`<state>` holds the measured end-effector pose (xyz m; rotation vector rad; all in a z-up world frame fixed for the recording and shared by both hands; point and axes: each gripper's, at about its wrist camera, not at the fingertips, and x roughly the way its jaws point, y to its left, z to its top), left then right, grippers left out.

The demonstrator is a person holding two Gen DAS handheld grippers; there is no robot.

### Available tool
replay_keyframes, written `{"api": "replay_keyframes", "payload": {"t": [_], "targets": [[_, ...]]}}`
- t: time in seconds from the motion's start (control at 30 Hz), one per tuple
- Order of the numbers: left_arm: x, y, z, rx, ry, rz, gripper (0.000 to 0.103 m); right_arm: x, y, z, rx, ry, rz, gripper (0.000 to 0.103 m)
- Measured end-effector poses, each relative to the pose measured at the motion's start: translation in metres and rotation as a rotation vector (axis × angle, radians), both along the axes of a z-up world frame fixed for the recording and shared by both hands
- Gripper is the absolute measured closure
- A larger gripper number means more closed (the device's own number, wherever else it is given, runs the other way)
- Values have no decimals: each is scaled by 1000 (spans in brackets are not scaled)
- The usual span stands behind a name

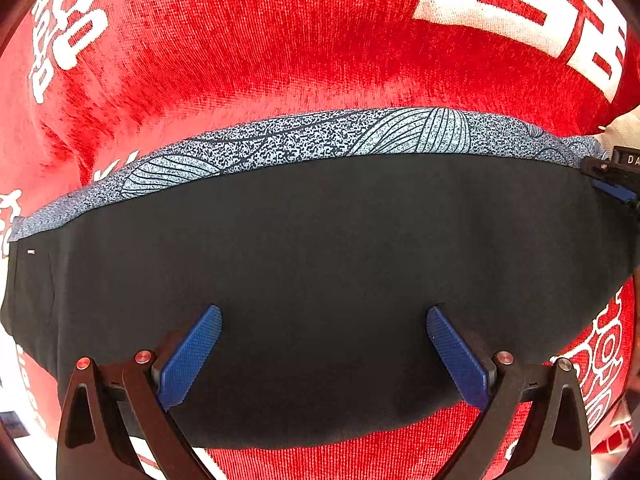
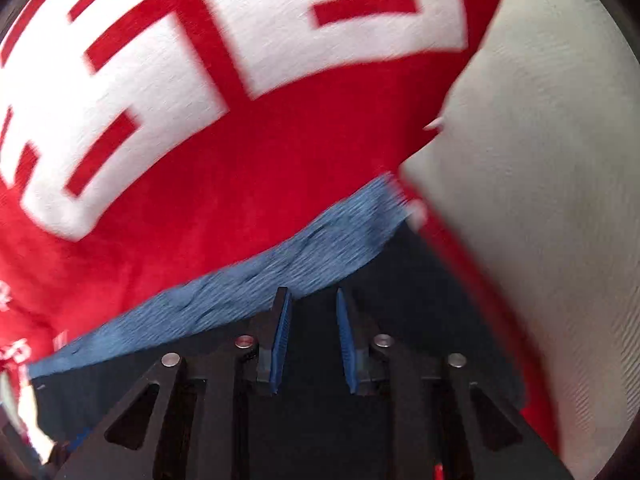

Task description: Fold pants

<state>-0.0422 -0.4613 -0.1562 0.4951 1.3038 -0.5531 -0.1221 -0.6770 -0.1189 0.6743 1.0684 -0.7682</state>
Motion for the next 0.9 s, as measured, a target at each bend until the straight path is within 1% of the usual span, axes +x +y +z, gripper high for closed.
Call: {"api": "replay_keyframes", "payload": {"t": [0.03,0.07,0.1,0.13,0.17,0.2,0.23,0.27,0.3,0.37,0.43,0.5,0.57,0.67,0.73,0.83,0.9], "targets": [[-1,0,0,0,-1,-4,0,-2,-4,2,-18,15,-21,80],[-2,-1,0,0,-5,-12,0,-5,-8,4,1,0,-44,80],[-2,-1,1,0,-8,-19,0,-7,-11,7,35,-10,-63,75],[-2,-1,1,0,-8,-24,0,-10,-11,12,51,-22,-72,74],[-1,0,1,0,-6,-25,0,-15,-8,18,65,-51,-76,69],[-1,0,1,1,0,-23,0,-22,-3,25,91,-96,-71,61],[-2,-3,1,2,3,-23,0,-30,3,30,111,-126,-68,57],[-1,-4,1,2,6,-24,0,-39,11,36,131,-157,-67,50],[-2,-3,1,1,7,-25,0,-50,21,40,157,-193,-70,47],[-1,-3,1,-2,9,-25,0,-71,38,41,223,-250,-88,47],[-2,-2,2,-4,9,-25,0,-93,58,33,316,-301,-136,47],[1,0,3,-7,8,-24,0,-116,74,18,409,-361,-215,47],[8,2,2,-9,13,-17,0,-134,83,0,464,-412,-296,47],[12,4,6,-10,31,7,0,-144,84,-12,487,-493,-363,47],[13,3,6,-8,37,17,0,-146,81,-13,495,-546,-397,47],[15,2,3,-8,27,16,0,-150,69,-15,485,-576,-420,47],[12,3,3,-10,14,5,0,-148,66,-22,488,-599,-445,47]]}}
